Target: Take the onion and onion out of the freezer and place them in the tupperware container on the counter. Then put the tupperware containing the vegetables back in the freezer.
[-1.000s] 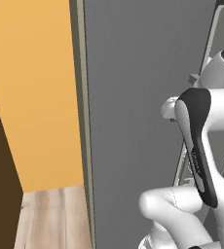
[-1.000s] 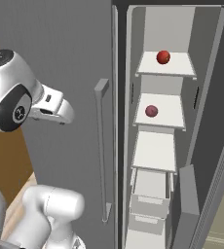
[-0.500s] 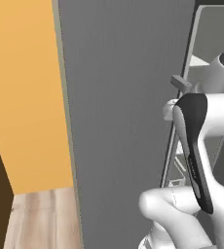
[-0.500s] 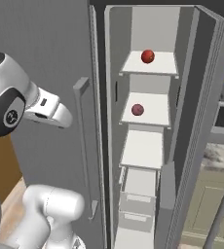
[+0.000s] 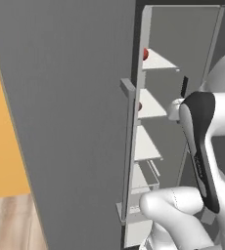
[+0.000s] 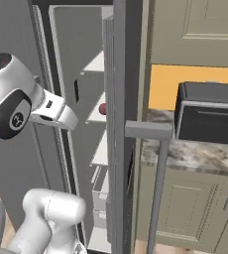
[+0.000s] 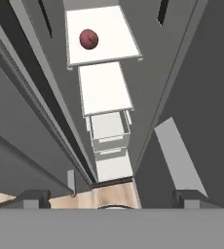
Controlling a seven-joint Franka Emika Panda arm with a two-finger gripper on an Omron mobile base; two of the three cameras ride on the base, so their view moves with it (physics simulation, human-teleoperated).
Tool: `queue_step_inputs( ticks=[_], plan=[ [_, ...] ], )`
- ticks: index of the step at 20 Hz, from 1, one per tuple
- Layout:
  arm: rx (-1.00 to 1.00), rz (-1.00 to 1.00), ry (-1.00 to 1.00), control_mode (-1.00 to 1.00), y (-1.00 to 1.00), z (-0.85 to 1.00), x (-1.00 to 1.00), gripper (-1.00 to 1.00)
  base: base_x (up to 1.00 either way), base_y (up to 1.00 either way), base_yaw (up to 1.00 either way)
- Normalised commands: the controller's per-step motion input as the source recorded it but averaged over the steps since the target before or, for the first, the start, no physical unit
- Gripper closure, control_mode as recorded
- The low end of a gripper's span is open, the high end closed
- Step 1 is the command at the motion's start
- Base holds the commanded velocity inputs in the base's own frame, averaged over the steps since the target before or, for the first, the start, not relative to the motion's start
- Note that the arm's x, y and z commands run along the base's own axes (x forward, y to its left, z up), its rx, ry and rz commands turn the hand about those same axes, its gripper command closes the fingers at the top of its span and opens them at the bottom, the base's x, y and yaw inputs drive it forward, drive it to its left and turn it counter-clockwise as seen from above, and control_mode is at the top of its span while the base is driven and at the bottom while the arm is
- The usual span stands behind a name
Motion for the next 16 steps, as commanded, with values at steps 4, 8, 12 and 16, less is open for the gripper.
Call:
queue_step_inputs(
  ticks=[4,8,12,16],
  plan=[
    [0.0,0.0,0.0,1.0,0.0,0.0,0.0,-1.0,0.72,-0.2,0.0],
    [0.0,0.0,0.0,1.0,0.0,0.0,0.0,-1.0,0.95,-0.27,0.0],
    [0.0,0.0,0.0,1.0,0.0,0.0,0.0,-1.0,0.77,-0.24,0.0],
    [0.01,0.0,-0.08,-1.0,-0.17,0.1,-0.06,-1.0,0.07,-0.03,0.0]
  ],
)
